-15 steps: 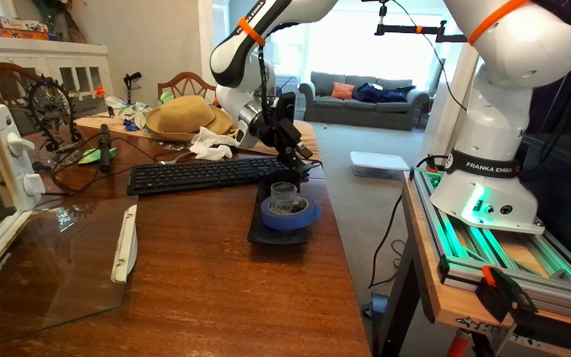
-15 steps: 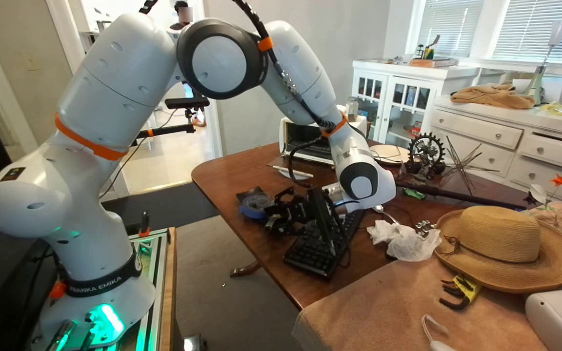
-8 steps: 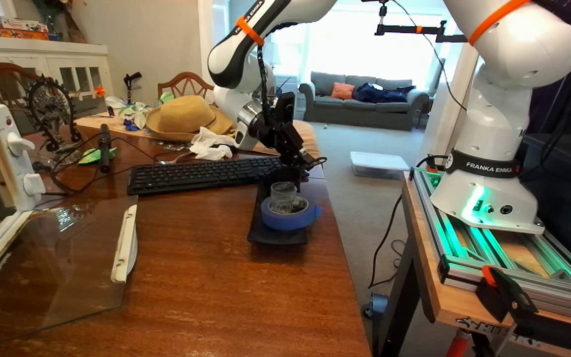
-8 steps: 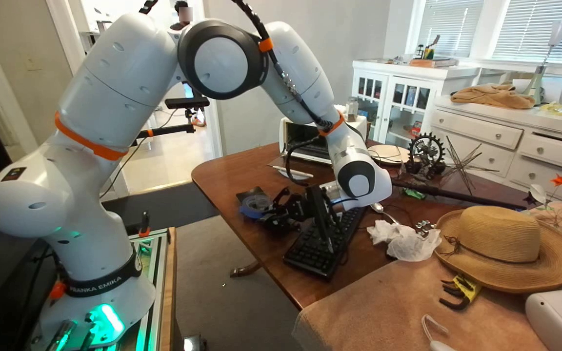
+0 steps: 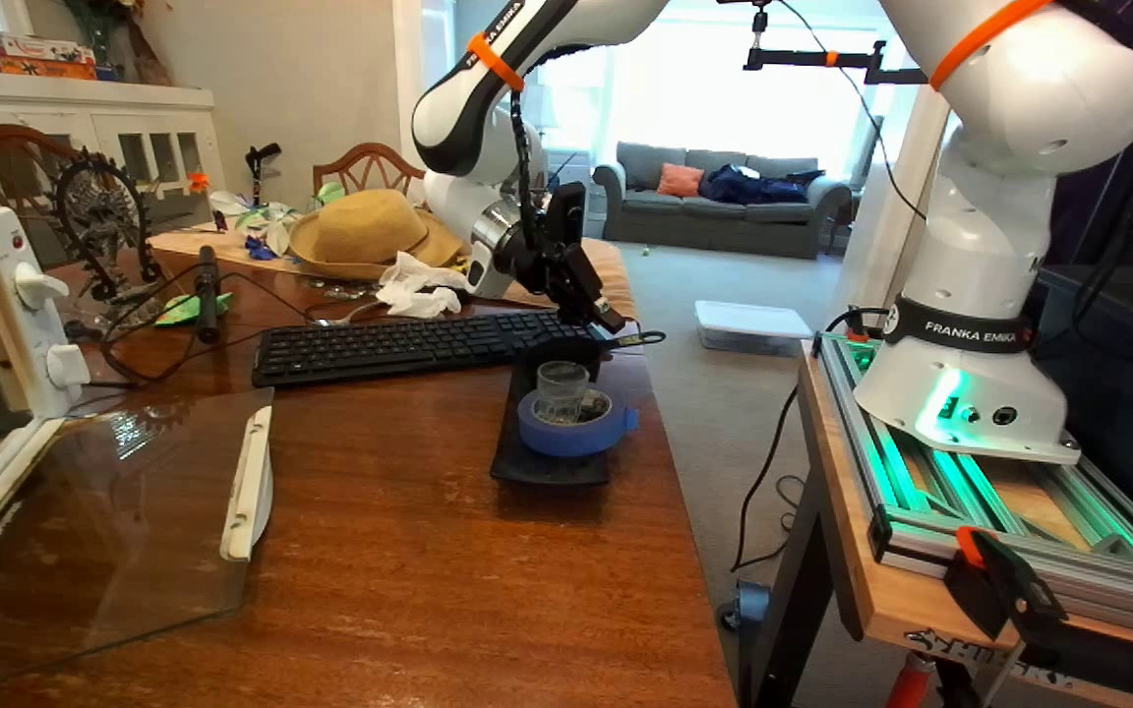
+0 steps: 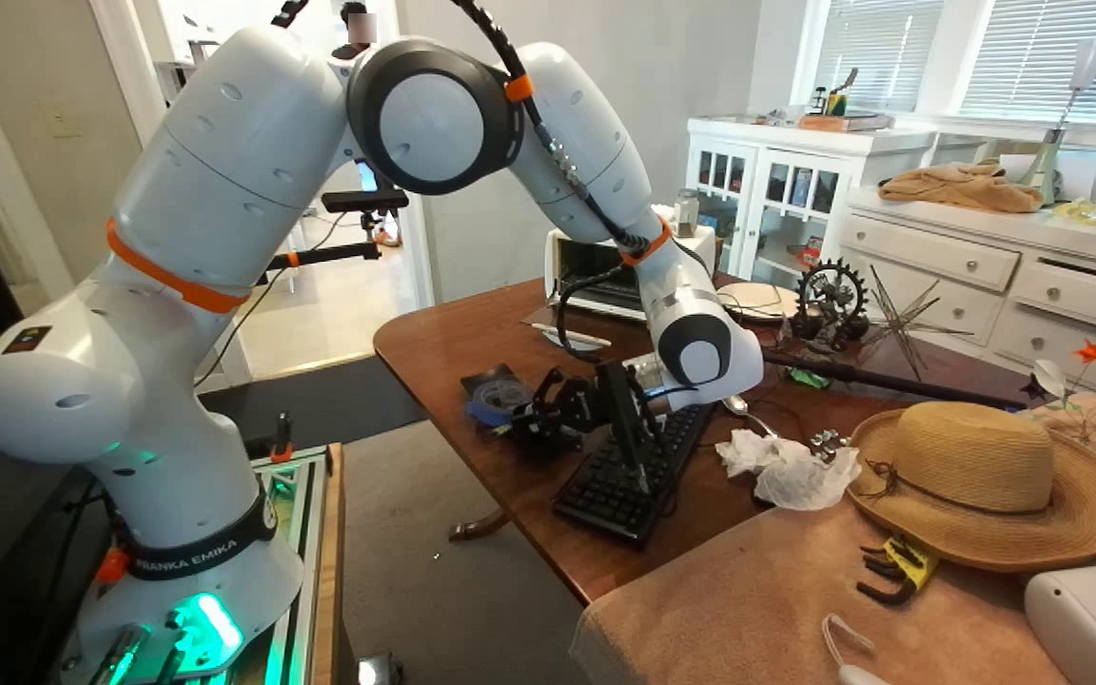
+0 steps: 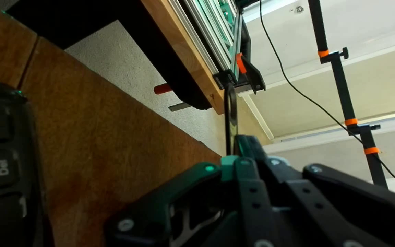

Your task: Move the black measuring cup to the right then pick up the glass cup and set it down on the desk.

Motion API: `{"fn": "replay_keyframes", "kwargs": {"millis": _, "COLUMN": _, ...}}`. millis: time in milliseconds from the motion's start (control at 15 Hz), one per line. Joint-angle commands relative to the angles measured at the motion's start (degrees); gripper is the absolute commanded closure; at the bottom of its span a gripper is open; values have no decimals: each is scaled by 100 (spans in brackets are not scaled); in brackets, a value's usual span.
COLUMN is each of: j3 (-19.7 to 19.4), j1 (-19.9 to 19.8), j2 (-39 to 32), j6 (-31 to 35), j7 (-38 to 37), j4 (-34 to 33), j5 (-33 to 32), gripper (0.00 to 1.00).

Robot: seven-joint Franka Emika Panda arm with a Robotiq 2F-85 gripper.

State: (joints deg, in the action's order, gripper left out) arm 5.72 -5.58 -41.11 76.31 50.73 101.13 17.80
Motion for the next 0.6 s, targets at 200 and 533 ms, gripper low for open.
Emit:
{"fn": "replay_keyframes", "kwargs": {"millis": 200, "j3": -32, "j1": -59, "j2": 5, "j6": -43, "j7": -124, "j4": -54, "j5": -20, "gripper": 67}}
{"fn": "replay_keyframes", "kwargs": {"millis": 533, "j3": -246, "j1": -229, "j2": 417, "j6": 311, "j7": -341, "j4": 338, "j5": 89, "gripper": 34}}
